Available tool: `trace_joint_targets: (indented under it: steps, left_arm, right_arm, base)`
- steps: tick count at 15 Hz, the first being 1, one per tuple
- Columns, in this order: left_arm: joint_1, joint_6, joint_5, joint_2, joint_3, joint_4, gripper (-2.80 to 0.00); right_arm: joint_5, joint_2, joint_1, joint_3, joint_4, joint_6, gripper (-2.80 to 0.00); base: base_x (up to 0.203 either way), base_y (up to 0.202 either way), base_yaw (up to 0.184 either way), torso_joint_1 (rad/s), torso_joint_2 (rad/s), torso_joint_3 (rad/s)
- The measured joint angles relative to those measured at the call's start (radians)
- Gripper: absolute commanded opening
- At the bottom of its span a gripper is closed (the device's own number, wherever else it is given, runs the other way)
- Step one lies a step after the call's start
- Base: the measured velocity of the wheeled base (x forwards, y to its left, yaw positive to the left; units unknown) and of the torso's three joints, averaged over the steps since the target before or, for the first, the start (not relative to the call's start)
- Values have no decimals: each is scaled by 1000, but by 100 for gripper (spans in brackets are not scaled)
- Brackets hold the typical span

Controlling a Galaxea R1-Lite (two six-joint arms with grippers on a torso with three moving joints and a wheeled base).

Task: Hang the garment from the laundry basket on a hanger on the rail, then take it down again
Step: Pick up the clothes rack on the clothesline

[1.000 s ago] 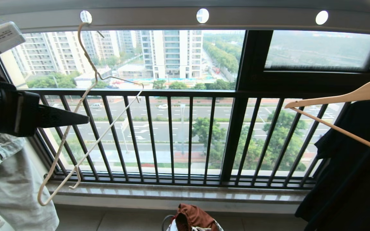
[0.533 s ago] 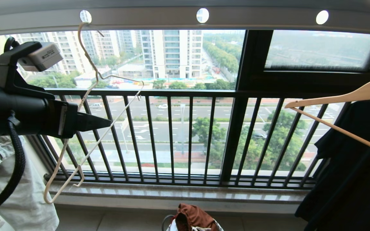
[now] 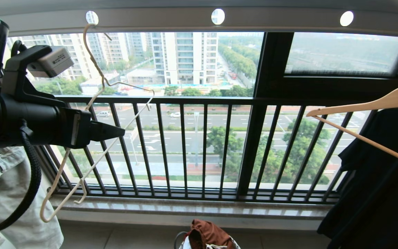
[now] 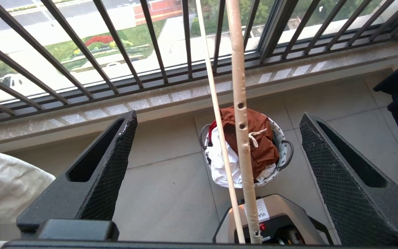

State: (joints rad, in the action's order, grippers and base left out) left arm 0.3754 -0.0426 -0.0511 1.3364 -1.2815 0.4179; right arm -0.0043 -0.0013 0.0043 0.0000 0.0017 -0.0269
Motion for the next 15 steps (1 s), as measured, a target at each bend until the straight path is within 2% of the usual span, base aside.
trace_joint_targets:
  steps: [7, 10, 15]
  left_arm:
    - [22, 0, -8, -2, 21, -5, -280]
    - [25, 2, -45, -15, 26, -4, -280]
    - [22, 3, -59, -68, 28, -4, -280]
  right_arm:
    - [0, 0, 0, 0, 0, 0, -280]
    - [0, 0, 0, 0, 0, 0, -280]
    - [-1, 0, 0, 0, 0, 0, -280]
  base:
    - [0, 0, 0, 0, 0, 0]
    - [0, 0, 0, 0, 0, 0]
    - [0, 0, 0, 0, 0, 0]
